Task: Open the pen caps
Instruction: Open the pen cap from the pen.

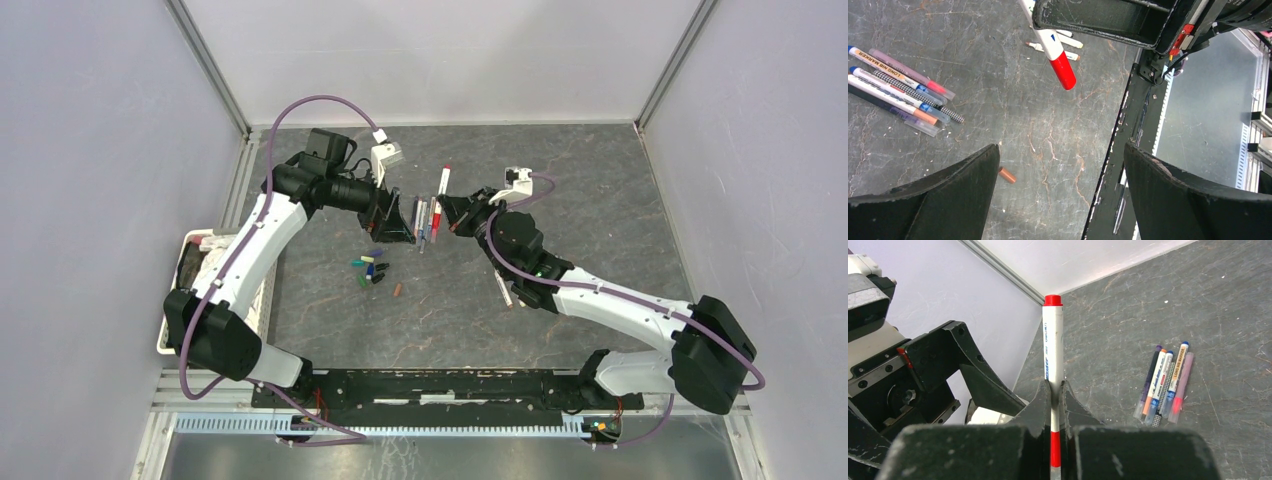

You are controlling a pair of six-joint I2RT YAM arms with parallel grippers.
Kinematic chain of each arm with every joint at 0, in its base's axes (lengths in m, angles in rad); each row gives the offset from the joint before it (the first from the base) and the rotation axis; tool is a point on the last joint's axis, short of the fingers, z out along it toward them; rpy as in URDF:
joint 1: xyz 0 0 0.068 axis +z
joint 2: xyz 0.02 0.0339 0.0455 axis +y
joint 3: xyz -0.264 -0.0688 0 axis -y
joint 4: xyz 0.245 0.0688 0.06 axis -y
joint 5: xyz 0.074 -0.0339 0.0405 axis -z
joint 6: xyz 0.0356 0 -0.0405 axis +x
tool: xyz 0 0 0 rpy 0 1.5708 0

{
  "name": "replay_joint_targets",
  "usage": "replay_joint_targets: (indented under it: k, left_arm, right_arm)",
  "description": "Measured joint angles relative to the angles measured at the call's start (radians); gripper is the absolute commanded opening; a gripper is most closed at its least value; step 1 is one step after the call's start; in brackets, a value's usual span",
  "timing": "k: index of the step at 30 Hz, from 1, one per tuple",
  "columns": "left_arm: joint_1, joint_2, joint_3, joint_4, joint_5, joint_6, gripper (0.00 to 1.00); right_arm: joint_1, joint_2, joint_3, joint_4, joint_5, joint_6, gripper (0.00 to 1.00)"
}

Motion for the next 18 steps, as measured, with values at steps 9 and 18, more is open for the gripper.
replay_joint_targets:
  k: [9, 18]
  left_arm:
    - [-0.001, 0.002, 0.0, 0.002, 0.004, 0.0, 0.95]
    - [-0.017, 0.04, 0.0, 0.008, 0.009, 0.0, 0.79]
  right_arm:
    - [0.0, 0.009, 0.001, 0.039, -0.01, 0.026, 0.0]
    - [0.012, 0.074, 0.023, 0.07, -0.058, 0.079, 0.0]
